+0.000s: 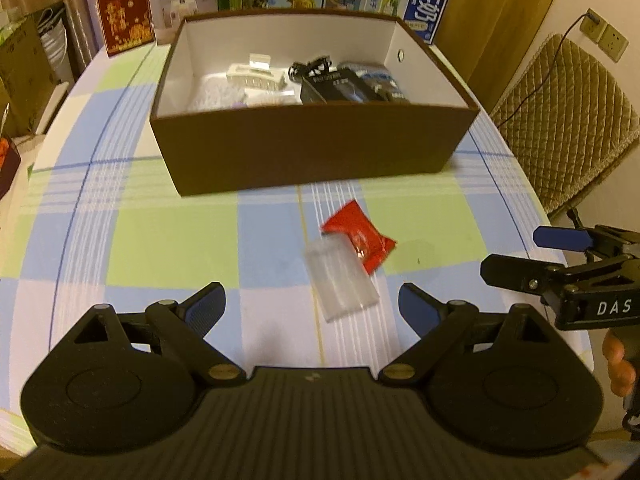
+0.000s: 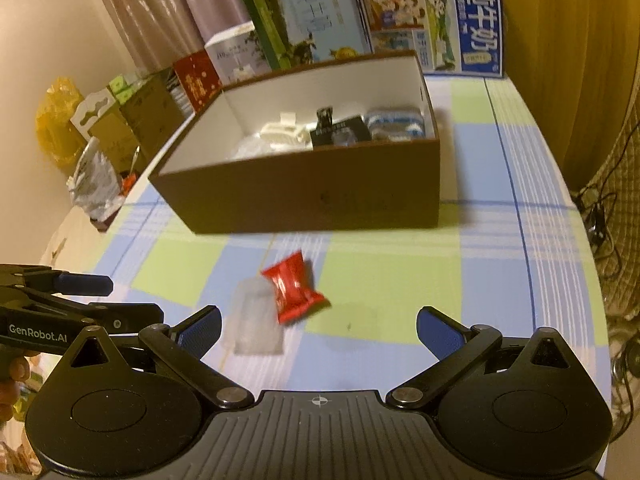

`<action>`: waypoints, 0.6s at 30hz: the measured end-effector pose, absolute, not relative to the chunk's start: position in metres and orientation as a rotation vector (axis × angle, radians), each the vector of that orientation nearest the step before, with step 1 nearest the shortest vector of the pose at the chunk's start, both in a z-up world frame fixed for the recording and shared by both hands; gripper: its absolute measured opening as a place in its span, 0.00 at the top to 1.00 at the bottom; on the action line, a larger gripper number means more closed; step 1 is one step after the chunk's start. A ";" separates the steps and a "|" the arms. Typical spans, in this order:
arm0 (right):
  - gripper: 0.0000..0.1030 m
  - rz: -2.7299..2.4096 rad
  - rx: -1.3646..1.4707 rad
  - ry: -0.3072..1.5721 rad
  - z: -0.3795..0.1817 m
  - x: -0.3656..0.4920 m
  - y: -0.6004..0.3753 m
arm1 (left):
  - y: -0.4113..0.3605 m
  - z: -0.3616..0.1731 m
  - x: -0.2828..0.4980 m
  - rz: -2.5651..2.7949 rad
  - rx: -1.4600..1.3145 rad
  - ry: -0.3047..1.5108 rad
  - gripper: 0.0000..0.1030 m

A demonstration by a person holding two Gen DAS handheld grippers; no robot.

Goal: Organize objects
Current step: 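Withdraw both open tools from the box back toward the red packet and cup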

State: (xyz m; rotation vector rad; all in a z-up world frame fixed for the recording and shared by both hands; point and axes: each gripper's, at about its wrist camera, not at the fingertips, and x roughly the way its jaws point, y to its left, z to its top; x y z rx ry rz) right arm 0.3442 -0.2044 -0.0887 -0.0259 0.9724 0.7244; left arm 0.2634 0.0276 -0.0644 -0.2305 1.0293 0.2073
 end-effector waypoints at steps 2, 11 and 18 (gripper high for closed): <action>0.02 0.726 -0.034 0.984 -0.093 0.342 -0.206 | 0.025 -0.068 0.262 0.206 -0.235 1.041 0.11; 0.02 0.717 -0.065 1.009 -0.106 0.340 -0.207 | 0.019 -0.083 0.262 0.207 -0.248 1.080 0.11; 0.02 0.706 -0.064 1.034 -0.115 0.349 -0.209 | 0.017 -0.094 0.270 0.211 -0.251 1.109 0.12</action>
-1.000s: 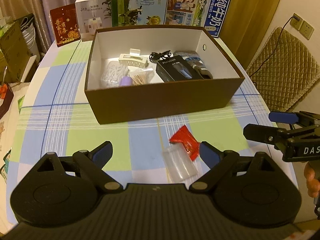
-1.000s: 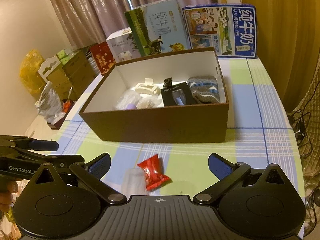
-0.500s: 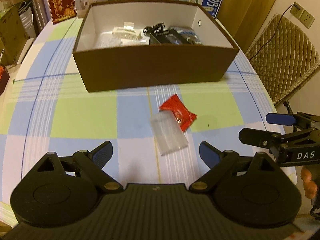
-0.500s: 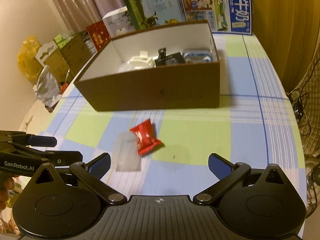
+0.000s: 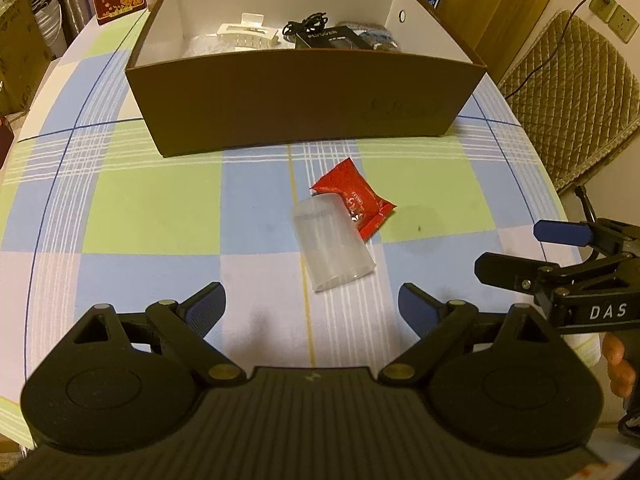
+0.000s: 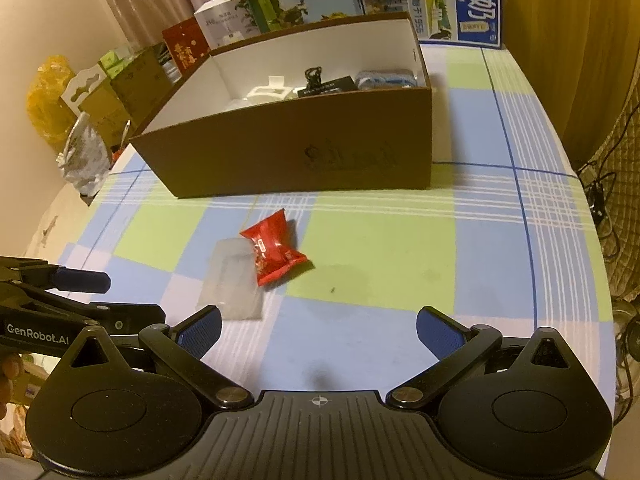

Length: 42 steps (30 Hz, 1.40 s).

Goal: Organize objects
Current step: 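Withdraw both open tools from the box back toward the red packet and cup, then grasp the clear plastic cup with the left tool while the right tool grasps the red packet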

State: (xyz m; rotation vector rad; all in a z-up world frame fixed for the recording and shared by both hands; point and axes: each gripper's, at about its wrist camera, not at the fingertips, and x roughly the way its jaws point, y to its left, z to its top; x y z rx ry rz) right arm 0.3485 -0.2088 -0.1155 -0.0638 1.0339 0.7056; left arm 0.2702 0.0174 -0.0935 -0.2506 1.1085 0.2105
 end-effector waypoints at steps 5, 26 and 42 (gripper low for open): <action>0.02 0.692 -0.064 1.048 -0.121 0.357 -0.210 | 0.018 -0.100 0.278 0.213 -0.252 1.123 0.12; 0.02 0.587 -0.040 1.088 -0.139 0.385 -0.224 | 0.024 -0.153 0.341 0.219 -0.222 1.169 0.24; 0.02 0.756 -0.138 1.033 -0.145 0.389 -0.159 | 0.076 -0.160 0.319 0.317 -0.229 1.145 0.55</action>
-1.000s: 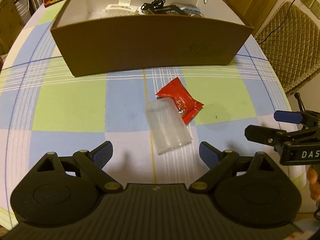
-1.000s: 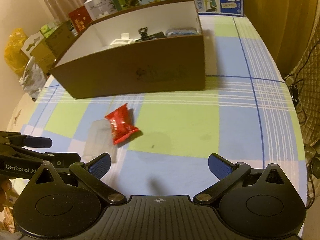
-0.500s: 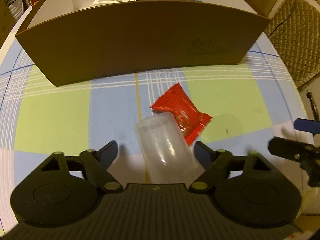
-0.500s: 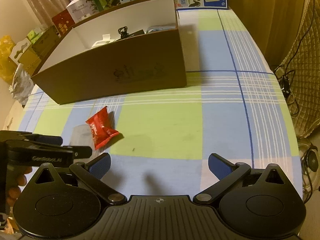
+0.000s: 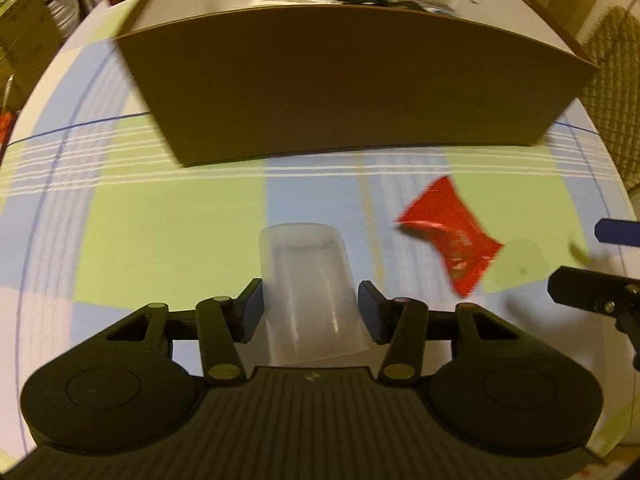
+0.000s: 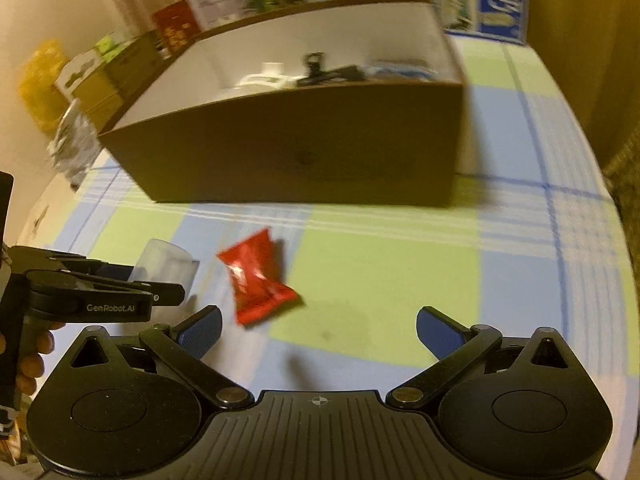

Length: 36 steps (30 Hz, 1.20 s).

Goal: Organize objects
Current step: 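Grasp the clear plastic cup with the left tool while the right tool grasps the red packet, then carry the clear cup and red packet over the brown box with both tools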

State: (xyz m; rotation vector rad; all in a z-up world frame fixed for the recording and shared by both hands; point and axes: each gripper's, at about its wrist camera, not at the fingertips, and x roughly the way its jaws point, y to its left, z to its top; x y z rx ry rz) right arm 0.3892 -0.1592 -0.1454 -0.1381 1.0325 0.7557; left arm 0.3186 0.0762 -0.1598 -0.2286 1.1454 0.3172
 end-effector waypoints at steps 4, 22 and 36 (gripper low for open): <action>0.19 0.829 -0.201 0.999 -0.154 0.387 -0.130 | 0.094 -0.160 0.302 0.335 -0.252 1.139 0.55; 0.71 0.848 -0.311 0.987 -0.183 0.370 -0.103 | 0.111 -0.153 0.270 0.323 -0.302 1.109 0.40; 0.71 0.813 -0.246 1.055 -0.174 0.343 -0.155 | 0.079 -0.158 0.274 0.250 -0.254 1.150 0.55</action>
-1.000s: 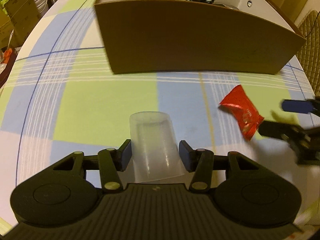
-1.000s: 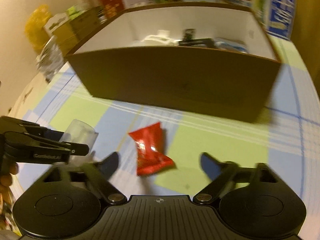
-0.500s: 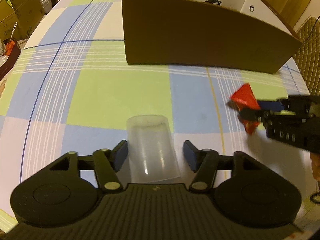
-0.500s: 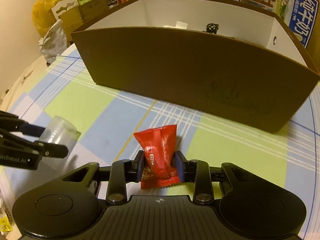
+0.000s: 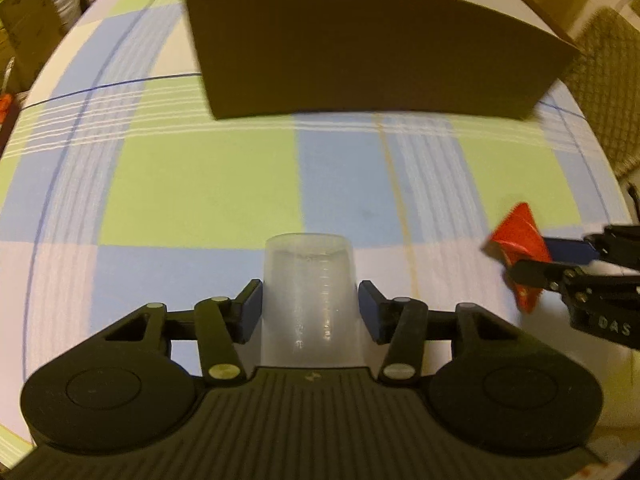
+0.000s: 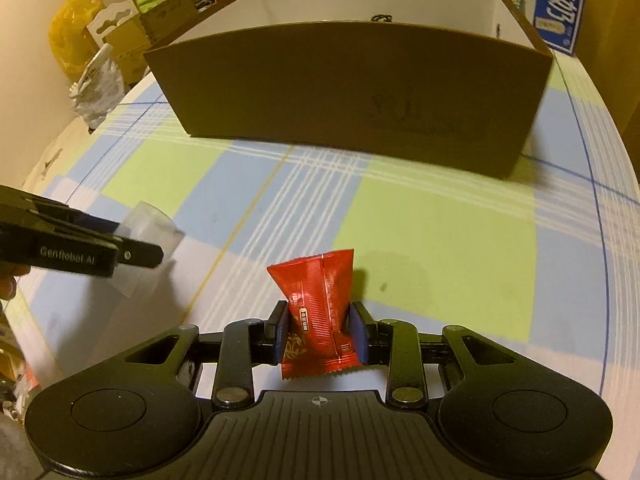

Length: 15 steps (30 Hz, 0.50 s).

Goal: Organize objects
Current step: 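Carry the clear cup and red packet over the brown box with both tools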

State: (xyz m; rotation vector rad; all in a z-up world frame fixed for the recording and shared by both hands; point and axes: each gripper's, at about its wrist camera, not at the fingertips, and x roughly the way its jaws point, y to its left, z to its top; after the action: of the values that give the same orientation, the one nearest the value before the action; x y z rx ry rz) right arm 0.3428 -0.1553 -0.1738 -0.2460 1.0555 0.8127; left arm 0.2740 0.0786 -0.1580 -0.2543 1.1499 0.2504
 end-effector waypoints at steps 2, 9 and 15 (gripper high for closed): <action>0.70 0.805 -0.239 1.059 -0.173 0.340 -0.160 | 0.069 -0.158 0.271 0.223 -0.255 1.154 0.55; 0.50 0.797 -0.251 1.029 -0.171 0.340 -0.159 | 0.058 -0.159 0.271 0.212 -0.247 1.163 0.55; 0.69 0.805 -0.283 1.025 -0.178 0.342 -0.147 | 0.056 -0.158 0.270 0.221 -0.237 1.156 0.55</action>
State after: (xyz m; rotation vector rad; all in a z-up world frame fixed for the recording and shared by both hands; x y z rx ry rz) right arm 0.3418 -0.1471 -0.1779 -0.2826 1.0247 0.8051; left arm 0.2700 0.0559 -0.1584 -0.2370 1.1557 0.2212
